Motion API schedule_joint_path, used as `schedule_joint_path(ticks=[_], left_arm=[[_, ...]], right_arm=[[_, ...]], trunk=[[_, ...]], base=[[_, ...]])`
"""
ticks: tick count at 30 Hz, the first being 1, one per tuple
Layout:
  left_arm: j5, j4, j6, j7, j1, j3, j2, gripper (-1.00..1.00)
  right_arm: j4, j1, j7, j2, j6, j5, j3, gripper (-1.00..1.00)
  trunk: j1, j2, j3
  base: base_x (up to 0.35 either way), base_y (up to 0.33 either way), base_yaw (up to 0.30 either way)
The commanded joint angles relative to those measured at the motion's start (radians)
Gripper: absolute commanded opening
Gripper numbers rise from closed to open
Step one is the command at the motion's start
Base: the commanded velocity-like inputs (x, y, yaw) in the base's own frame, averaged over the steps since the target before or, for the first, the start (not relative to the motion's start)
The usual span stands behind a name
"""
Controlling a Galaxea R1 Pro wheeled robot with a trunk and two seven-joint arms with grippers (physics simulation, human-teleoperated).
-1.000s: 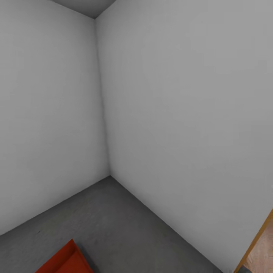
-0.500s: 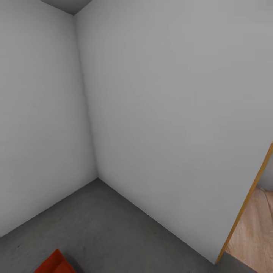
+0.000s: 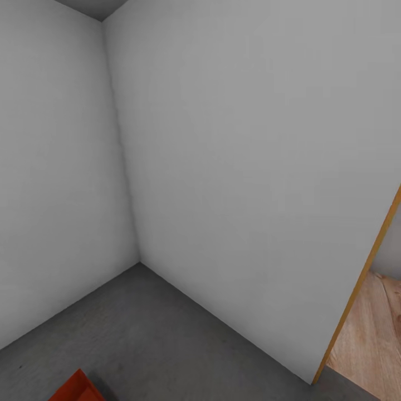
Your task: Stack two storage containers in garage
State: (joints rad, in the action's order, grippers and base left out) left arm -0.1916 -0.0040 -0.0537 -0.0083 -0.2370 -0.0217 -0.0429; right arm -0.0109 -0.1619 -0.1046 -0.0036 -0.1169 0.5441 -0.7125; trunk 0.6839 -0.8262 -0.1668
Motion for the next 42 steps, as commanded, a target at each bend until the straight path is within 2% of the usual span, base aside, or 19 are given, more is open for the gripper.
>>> schedule_joint_path(ticks=[1,10,42], left_arm=[[-0.008,0.001,-0.003,-0.001,-0.001,-0.003,0.0,1.0],[-0.008,0.001,-0.003,-0.001,-0.001,-0.003,0.0,1.0],[-0.008,0.001,-0.003,-0.001,-0.001,-0.003,0.001,1.0]], right_arm=[[-0.001,-0.001,-0.001,0.0,-0.004,0.009,-0.008,1.0],[-0.001,-0.001,-0.007,0.001,-0.005,0.015,-0.007,1.0],[-0.001,-0.001,0.0,0.002,-0.004,0.016,-0.006,1.0]], trunk=[[0.0,-0.001,-0.001],[0.0,-0.001,-0.001],[0.0,-0.001,-0.001]], base=[[0.0,0.0,0.0],[0.0,0.0,-0.045],[0.0,0.0,-0.247]])
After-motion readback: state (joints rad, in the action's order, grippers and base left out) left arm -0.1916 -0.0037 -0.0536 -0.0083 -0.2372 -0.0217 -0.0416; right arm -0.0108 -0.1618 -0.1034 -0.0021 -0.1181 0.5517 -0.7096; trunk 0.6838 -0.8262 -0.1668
